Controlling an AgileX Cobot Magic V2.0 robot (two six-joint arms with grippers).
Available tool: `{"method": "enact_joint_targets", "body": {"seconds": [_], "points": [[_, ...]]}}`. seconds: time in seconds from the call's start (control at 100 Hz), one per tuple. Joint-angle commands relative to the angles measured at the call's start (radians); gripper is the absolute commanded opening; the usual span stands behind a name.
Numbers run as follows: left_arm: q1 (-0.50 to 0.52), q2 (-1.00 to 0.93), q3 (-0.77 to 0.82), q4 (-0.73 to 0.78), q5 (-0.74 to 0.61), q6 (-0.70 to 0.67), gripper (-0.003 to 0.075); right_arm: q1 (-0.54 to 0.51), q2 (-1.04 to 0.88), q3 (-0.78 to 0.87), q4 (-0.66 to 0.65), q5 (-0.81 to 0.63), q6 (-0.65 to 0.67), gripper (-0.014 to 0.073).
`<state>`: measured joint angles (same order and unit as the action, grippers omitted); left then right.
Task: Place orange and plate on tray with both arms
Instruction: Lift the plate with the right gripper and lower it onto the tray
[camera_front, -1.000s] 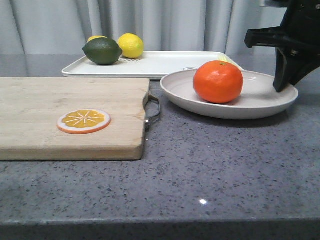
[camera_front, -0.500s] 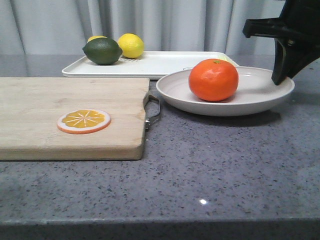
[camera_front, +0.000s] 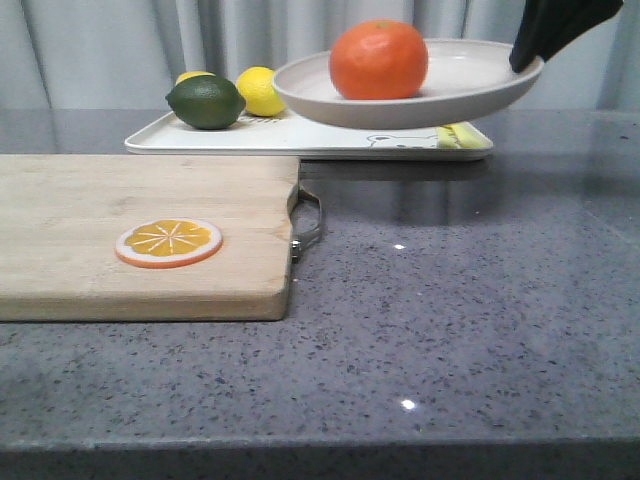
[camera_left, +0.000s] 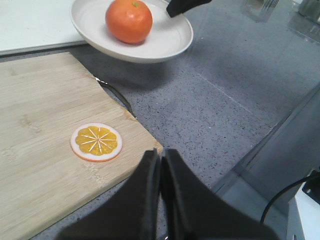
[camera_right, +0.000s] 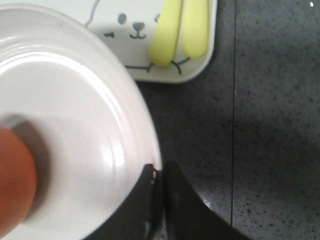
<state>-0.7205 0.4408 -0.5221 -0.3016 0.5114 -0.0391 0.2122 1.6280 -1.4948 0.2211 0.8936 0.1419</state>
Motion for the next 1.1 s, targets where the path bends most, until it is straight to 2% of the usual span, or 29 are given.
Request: {"method": "enact_joint_targets", "body": {"seconds": [0.0,0.14,0.71,0.88,1.09], "points": [[-0.006,0.003,-0.026,-0.023,-0.072,-0.006,-0.0020,-0.006,-0.020,-0.083,0.035,-0.060,-0.014,-0.0067],[-0.006,0.003,-0.026,-0.023,-0.072,-0.006,-0.0020,-0.006,0.075,-0.201,0.035,-0.014,-0.014,-0.0067],[-0.006,0.003,-0.026,-0.023,-0.072,-0.006,-0.0020,-0.006,0.575,-0.956,0.093,0.238,-0.014,-0.0067],[-0.006,0.003,-0.026,-0.023,-0.072,-0.006,-0.0020,-0.006,0.644,-1.048,0.100,0.240,-0.014,-0.0067],[-0.006,0.003,-0.026,-0.023,-0.072,-0.006,-0.0020,-0.030,0.650,-1.056,0.105,0.195,-0.014,-0.0067]]}}
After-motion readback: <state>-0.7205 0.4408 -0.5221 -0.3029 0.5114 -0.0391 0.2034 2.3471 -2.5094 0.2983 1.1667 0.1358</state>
